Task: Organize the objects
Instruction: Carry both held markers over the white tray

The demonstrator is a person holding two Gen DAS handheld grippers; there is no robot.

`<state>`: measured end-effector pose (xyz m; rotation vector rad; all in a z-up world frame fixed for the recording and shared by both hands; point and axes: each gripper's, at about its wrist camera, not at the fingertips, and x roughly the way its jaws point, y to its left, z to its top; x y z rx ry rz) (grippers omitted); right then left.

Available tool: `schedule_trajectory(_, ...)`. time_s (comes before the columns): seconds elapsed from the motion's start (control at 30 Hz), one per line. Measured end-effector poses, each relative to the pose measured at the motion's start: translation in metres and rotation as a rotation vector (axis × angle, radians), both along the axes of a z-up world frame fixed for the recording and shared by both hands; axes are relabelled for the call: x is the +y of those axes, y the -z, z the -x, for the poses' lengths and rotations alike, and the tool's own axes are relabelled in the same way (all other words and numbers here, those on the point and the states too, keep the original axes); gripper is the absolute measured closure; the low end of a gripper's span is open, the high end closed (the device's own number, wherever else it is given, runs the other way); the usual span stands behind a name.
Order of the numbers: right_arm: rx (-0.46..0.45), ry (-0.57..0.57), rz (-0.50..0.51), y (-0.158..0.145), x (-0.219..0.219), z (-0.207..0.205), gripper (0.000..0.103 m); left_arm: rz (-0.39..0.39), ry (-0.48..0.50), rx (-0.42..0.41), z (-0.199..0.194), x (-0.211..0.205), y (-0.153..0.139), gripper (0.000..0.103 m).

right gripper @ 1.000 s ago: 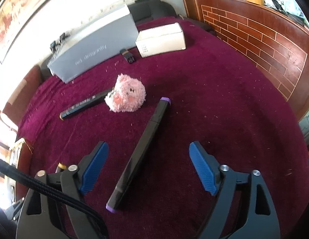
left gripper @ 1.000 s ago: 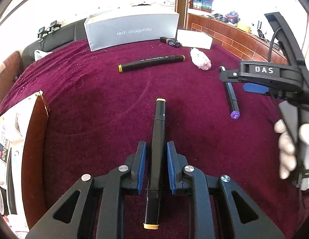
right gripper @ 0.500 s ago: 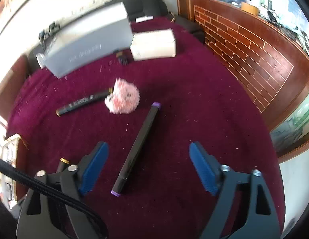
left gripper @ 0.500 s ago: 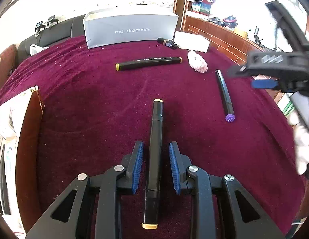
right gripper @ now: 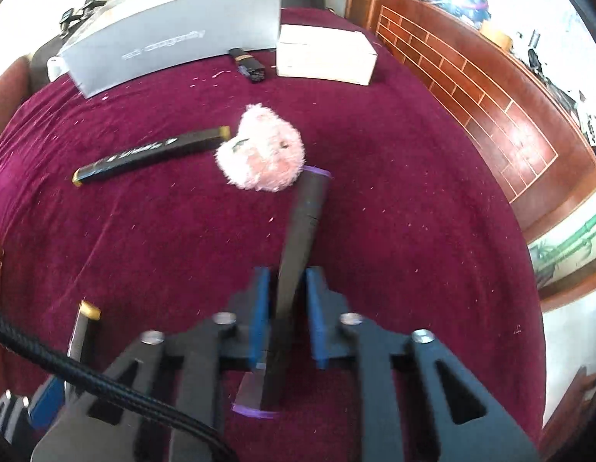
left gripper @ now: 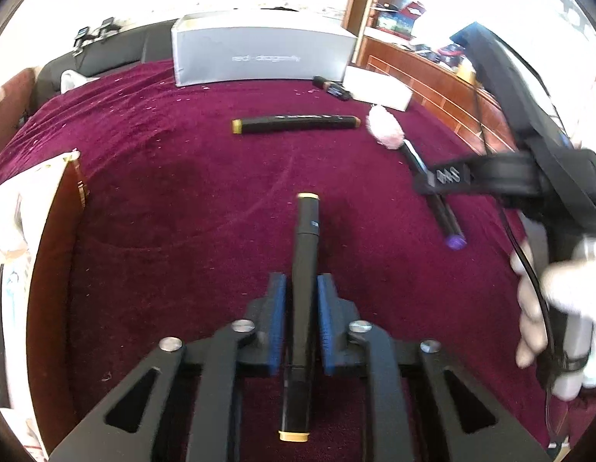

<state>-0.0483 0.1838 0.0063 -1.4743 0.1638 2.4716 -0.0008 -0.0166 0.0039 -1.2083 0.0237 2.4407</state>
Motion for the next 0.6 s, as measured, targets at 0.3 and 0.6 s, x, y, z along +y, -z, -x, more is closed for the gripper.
schedule_trajectory(0.3,0.079,-0.031,0.105,-0.014,-0.005,-0.039,0.091,-0.076,-0.010,-0.018,-0.009,-0.008,-0.009,0.092)
schedule_trajectory(0.6,0.143,-0.066,0.196,-0.039,-0.014,-0.081,0.091,-0.182,-0.002,-0.012,-0.045,-0.027,-0.032,0.092)
